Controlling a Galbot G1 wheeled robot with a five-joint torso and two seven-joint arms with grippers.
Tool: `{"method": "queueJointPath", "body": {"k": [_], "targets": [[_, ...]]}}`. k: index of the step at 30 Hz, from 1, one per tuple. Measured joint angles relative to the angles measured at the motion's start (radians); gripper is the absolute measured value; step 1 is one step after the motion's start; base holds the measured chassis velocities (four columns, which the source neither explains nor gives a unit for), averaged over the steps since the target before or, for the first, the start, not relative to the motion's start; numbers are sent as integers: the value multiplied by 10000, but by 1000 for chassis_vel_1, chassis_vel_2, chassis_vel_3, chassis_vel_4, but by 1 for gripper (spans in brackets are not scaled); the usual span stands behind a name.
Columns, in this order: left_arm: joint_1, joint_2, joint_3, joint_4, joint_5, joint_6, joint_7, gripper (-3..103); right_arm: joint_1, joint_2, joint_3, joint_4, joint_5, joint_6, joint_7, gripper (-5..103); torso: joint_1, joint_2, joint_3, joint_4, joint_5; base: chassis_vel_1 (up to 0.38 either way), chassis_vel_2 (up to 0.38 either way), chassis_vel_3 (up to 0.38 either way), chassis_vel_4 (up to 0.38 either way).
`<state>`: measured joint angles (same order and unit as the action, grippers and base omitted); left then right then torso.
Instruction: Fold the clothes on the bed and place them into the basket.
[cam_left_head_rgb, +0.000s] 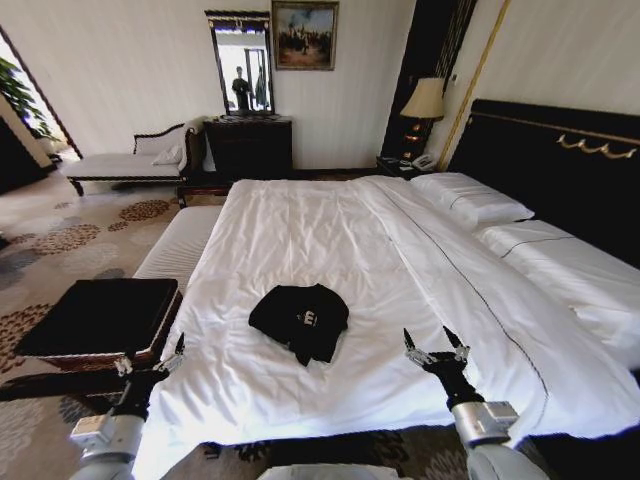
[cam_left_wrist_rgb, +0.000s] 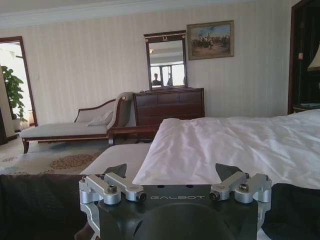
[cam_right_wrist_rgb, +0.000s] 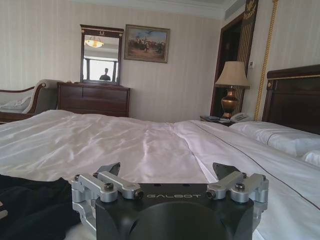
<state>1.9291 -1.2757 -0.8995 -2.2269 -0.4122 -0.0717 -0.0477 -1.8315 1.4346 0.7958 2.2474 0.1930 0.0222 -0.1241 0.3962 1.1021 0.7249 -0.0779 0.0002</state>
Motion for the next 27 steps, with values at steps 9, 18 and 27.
{"method": "queueJointPath", "body": {"k": [9,18,27], "targets": [[-52,97,442,167,-150,280,-37,99,262,-539,-224,87,1129,-595,365,100,-2,1,-1,1,-5,-19,0,15,1],[-649,939,848,97,-572,1287,-269,99,2244,-3024,-409,-184,5237,-3048,994,100,0,0,0,-1,0,0,0,0,0],[-752,931,1516,-114,-60,1506,-438,99,4823,-5122,-1875,-2229,8017,-4279,1276,100,-1,0,0,-2,0,0,0,0,0]]}}
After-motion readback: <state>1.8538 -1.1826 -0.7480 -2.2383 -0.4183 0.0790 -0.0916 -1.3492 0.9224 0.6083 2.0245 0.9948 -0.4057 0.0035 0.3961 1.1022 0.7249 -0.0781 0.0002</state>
